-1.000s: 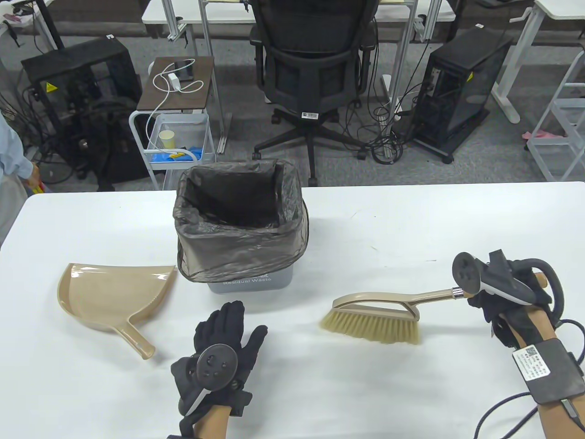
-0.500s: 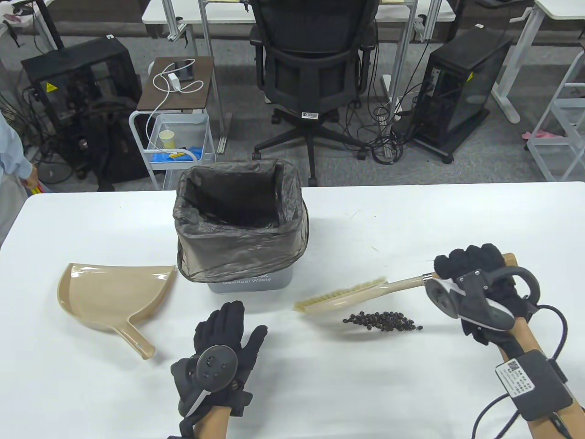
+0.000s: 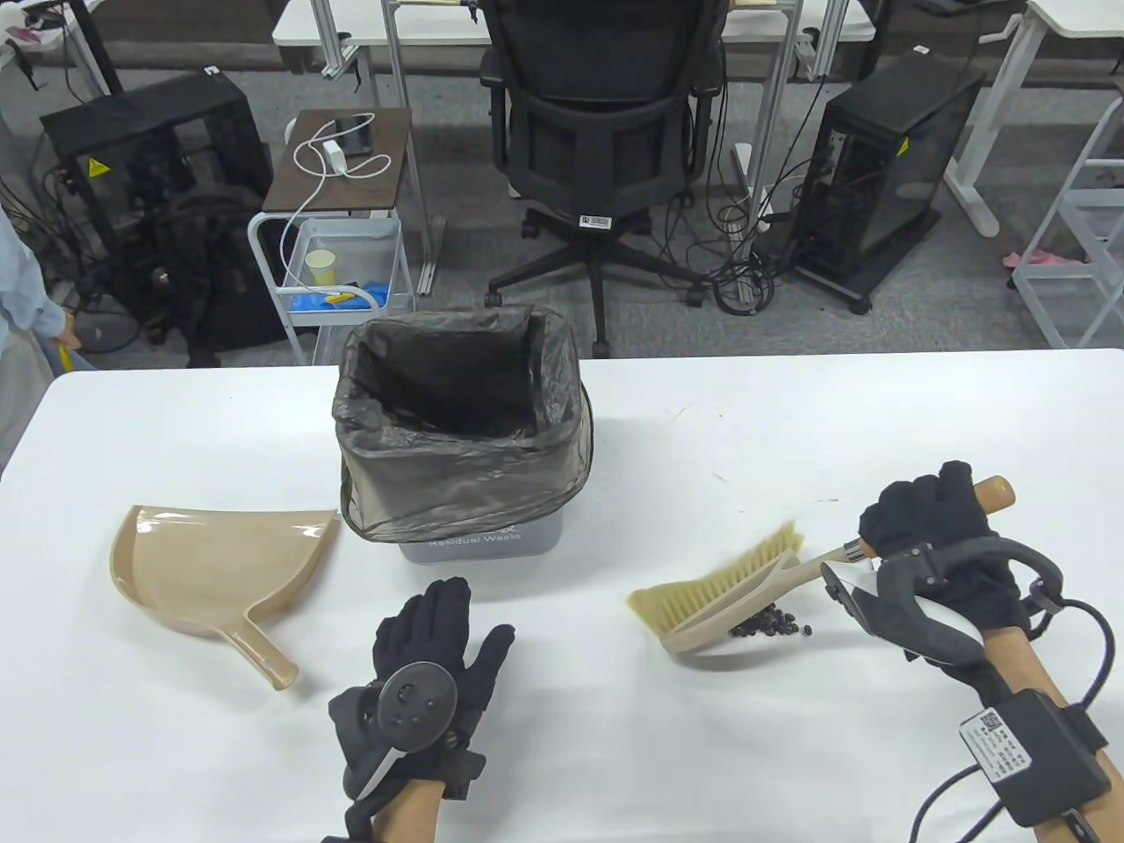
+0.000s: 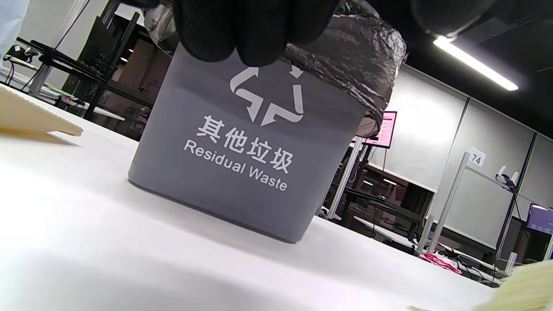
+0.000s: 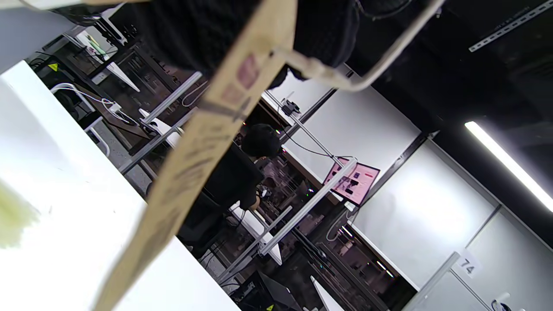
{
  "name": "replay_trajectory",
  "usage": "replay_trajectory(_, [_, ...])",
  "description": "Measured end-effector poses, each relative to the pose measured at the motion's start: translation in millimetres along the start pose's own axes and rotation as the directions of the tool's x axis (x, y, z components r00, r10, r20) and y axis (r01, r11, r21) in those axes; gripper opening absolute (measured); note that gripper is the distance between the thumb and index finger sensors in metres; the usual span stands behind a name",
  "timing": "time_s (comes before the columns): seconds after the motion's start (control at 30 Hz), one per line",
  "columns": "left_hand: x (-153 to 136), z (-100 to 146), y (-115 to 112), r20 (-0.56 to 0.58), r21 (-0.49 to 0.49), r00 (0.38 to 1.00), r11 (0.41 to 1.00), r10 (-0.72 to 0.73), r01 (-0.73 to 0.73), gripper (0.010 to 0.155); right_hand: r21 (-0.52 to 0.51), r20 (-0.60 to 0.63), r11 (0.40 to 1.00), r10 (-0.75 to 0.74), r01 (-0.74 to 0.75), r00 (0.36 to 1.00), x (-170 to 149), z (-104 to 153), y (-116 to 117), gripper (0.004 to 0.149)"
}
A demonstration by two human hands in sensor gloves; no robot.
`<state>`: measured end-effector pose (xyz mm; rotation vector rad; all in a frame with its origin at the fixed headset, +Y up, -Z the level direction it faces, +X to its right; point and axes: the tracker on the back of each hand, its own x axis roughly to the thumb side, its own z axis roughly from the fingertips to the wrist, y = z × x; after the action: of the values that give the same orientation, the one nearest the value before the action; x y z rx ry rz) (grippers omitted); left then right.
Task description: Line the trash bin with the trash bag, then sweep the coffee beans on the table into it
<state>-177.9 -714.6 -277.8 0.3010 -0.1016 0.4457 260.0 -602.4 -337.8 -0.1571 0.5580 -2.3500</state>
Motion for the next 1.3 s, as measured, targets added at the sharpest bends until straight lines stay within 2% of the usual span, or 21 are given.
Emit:
replay_trajectory(0.43, [0,0,-1,-0.005,0.000,1.000,1.000,0.000,0.000,0.074,0.041,-0.200,0.994,-0.088,0.098,0.976,-44,7,12,0.040])
replay_trajectory(0.5, [0,0,-1,-0.006,0.000,1.000,1.000,0.000,0.000,0.074,0.061,-0.227,0.991,-0.103,0.119,0.968,-46,6,17,0.041])
replay_trajectory(0.63, [-1,0,-1,-0.007,-0.001,1.000,1.000,0.002,-0.002,0.074,0.204,-0.251,0.968,-0.096,0.150,0.963,-38,2,30,0.045])
replay_trajectory(0.7, [-1,0,-1,-0.008,-0.002,1.000,1.000,0.002,-0.002,0.074,0.169,-0.294,0.958,-0.173,0.229,0.940,-32,1,34,0.048])
replay_trajectory(0.77, [-1,0,-1,-0.010,-0.001,1.000,1.000,-0.001,0.001,0.074,0.193,-0.411,0.898,-0.292,0.396,0.863,-30,-1,44,0.055])
replay_trajectory(0.8, [-1,-1,-1,-0.011,-0.004,1.000,1.000,-0.002,0.002,0.074,0.231,-0.485,0.828,-0.357,0.510,0.799,-29,-2,50,0.056])
replay_trajectory(0.87, [-1,-1,-2,-0.011,-0.009,1.000,1.000,-0.003,0.003,0.074,0.219,-0.611,0.630,-0.507,0.745,0.608,-26,-1,67,0.060])
replay_trajectory(0.97, [-1,-1,-2,-0.013,-0.009,1.000,1.000,-0.003,0.003,0.074,0.121,-0.710,0.294,-0.642,0.948,0.290,-11,6,88,0.066])
replay_trajectory(1.03, [-1,-2,-2,-0.015,-0.012,1.000,1.000,-0.005,0.005,0.074,0.050,-0.706,0.171,-0.691,0.984,0.156,1,12,93,0.069])
replay_trajectory(1.07, [-1,-2,-3,-0.015,-0.015,1.000,1.000,-0.008,0.007,0.074,0.026,-0.698,0.131,-0.707,0.991,0.112,6,16,95,0.070])
replay_trajectory(1.1, [-2,-3,-4,-0.018,-0.020,1.000,1.000,-0.011,0.011,0.074,-0.017,-0.681,0.060,-0.732,0.998,0.032,15,23,97,0.071])
replay_trajectory(1.13, [-2,-3,-4,-0.022,-0.022,1.000,1.000,-0.012,0.012,0.074,-0.038,-0.671,0.034,-0.742,0.999,-0.001,19,26,99,0.072])
replay_trajectory(1.17, [-3,-4,-4,-0.028,-0.022,1.000,1.000,-0.013,0.013,0.074,-0.094,-0.649,-0.018,-0.757,0.995,-0.075,28,35,102,0.073])
replay_trajectory(1.2, [-5,-4,-4,-0.037,-0.021,0.999,1.000,-0.014,0.013,0.074,-0.124,-0.636,-0.036,-0.764,0.992,-0.107,33,41,104,0.073])
replay_trajectory(1.27, [-10,-5,-1,-0.066,-0.002,0.998,1.000,-0.018,0.018,0.074,-0.199,-0.597,-0.045,-0.787,0.979,-0.158,42,55,109,0.072])
replay_trajectory(1.3, [-13,-6,1,-0.082,0.016,0.997,1.000,-0.017,0.018,0.074,-0.211,-0.582,-0.031,-0.799,0.977,-0.151,42,55,109,0.072])
